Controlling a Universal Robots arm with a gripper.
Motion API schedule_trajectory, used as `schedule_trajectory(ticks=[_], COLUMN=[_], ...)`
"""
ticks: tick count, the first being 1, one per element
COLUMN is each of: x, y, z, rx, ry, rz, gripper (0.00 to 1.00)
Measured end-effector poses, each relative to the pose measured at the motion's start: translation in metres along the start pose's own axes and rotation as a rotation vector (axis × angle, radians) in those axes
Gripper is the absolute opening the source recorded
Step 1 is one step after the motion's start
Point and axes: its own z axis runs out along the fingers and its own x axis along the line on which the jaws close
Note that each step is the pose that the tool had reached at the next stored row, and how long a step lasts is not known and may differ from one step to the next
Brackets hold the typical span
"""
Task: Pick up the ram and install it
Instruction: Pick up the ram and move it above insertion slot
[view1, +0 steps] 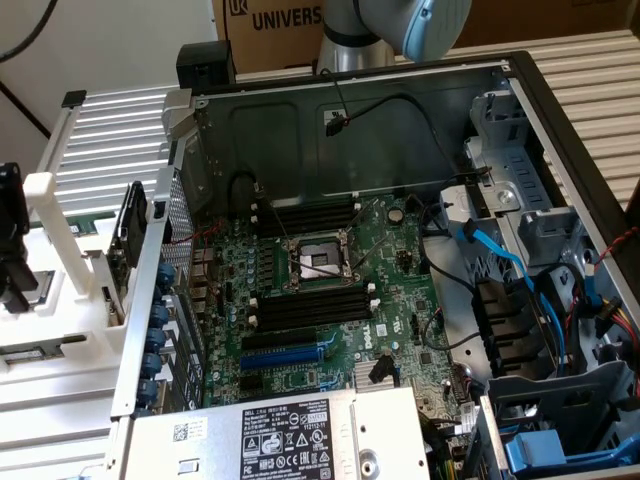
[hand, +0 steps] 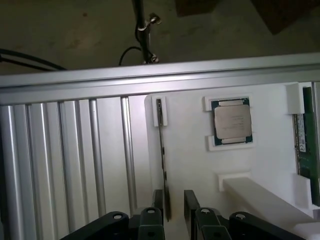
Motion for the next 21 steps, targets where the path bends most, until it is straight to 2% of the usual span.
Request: schedule_trajectory(ticks=[4, 13, 21], x=[0.0008, 0.0009, 0.0018], y=[-0.0001, -0.0001, 0.0003], z=[0.0046, 0.0049, 0.0116], rx=[-0.0001, -0.0003, -0.0006], ry=[-0.0004, -0.0004, -0.0003], rz=[0.000, -0.001, -0.017], gripper=[0.31, 0.31, 0.31])
